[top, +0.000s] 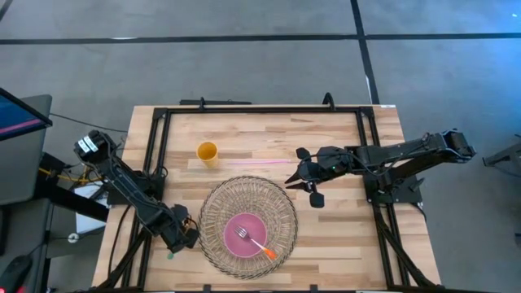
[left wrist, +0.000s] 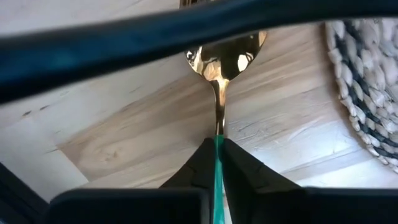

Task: Pick & Place Utensil
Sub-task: Put the green spoon into the pink bowl

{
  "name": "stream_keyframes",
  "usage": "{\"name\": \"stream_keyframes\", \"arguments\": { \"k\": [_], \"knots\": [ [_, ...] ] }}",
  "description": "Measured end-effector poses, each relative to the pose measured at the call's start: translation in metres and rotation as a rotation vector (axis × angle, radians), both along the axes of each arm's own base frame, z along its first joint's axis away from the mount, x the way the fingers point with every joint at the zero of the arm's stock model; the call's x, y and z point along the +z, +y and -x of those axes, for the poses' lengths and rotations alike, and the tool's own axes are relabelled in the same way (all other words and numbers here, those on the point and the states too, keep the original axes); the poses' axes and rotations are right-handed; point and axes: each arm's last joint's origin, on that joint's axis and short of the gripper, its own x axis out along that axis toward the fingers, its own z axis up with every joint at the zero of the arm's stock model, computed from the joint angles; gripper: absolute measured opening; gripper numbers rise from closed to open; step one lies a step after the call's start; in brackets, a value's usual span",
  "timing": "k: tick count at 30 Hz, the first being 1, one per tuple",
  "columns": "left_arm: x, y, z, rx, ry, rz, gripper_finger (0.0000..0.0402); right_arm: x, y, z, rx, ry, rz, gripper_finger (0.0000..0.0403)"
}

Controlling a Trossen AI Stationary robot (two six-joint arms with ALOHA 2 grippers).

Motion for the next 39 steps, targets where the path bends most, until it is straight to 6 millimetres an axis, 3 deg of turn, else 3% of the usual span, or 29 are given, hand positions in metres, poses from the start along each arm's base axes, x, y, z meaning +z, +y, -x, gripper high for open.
{"name": "stream_keyframes", "arguments": {
  "k": [5,15,25,32,39],
  "knots": [
    [0.008,-0.003,-0.006,-0.002,-0.085,-0.008,0.0016,0.0,0.0,0.0,-0.001,0.0,0.0,0.0065],
    [0.058,0.0,-0.02,0.0,-0.336,0.033,0.0011,0.0,0.0,0.0,-0.001,-0.002,0.001,0.0065],
    [0.095,0.011,-0.045,0.01,-0.561,0.256,0.0012,0.0,0.0,0.0,-0.002,-0.002,0.001,0.0065],
    [0.103,0.02,-0.065,0.032,-0.513,0.521,0.0016,0.0,0.0,0.0,-0.002,-0.001,0.001,0.0065],
    [0.101,0.041,-0.085,0.078,-0.469,0.608,0.0015,0.0,0.0,0.0,-0.001,-0.001,0.002,0.0065]
  ]
}}
